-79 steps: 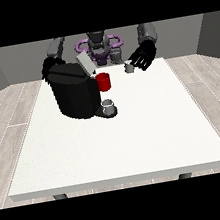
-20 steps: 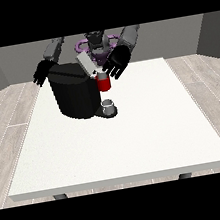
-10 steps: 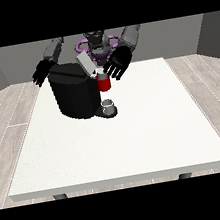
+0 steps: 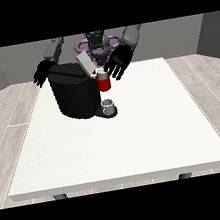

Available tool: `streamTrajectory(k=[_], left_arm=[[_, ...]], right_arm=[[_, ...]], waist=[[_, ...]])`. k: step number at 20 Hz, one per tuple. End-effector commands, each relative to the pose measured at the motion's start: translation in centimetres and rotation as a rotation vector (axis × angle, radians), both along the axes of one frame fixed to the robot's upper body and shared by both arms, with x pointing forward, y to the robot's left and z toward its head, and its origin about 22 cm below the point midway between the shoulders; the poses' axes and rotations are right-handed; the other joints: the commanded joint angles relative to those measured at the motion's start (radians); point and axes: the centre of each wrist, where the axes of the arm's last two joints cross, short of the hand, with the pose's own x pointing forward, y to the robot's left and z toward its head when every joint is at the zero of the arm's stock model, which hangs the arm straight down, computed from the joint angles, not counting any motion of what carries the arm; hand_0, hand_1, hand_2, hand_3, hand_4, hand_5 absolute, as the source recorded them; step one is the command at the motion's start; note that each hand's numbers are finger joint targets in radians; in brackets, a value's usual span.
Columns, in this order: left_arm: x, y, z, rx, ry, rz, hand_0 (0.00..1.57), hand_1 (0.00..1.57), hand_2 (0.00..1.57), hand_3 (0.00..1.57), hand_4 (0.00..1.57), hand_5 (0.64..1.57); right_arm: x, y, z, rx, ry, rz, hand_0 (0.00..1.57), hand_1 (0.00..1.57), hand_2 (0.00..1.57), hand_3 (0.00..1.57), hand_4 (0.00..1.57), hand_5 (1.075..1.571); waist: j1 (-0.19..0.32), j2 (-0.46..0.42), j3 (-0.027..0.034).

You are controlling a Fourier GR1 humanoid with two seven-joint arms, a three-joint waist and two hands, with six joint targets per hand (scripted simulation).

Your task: Insert the coffee pod into the coffee machine and close the lid

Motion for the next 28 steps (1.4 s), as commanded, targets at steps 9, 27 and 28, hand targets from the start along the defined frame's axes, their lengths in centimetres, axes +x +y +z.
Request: streamTrajectory(k=[9,27,28], left_arm=[[-0.1,0.8,0.0,0.095,0.069,-0.01,0.0,0.0,0.0,0.0,0.0,1.571],[-1.7,2.1,-9.3,-0.319,0.224,0.005,0.0,0.0,0.0,0.0,0.0,1.571],[-1.6,-0.6,-10.1,-0.435,0.234,-0.036,0.0,0.0,0.0,0.0,0.08,1.571]], right_arm=[[-1.0,0.3,-1.8,-0.004,0.035,-0.008,0.0,0.0,0.0,0.0,0.38,1.571],[-3.7,-3.1,-3.9,0.041,0.142,-0.079,0.0,0.0,0.0,0.0,0.4,1.571],[-4.6,-3.6,-5.4,0.039,0.164,-0.05,0.0,0.0,0.0,0.0,0.45,1.571]], waist=[[0.007,-0.037,-0.0015],[0.112,-0.27,-0.003],[0.129,-0.308,-0.0025]])
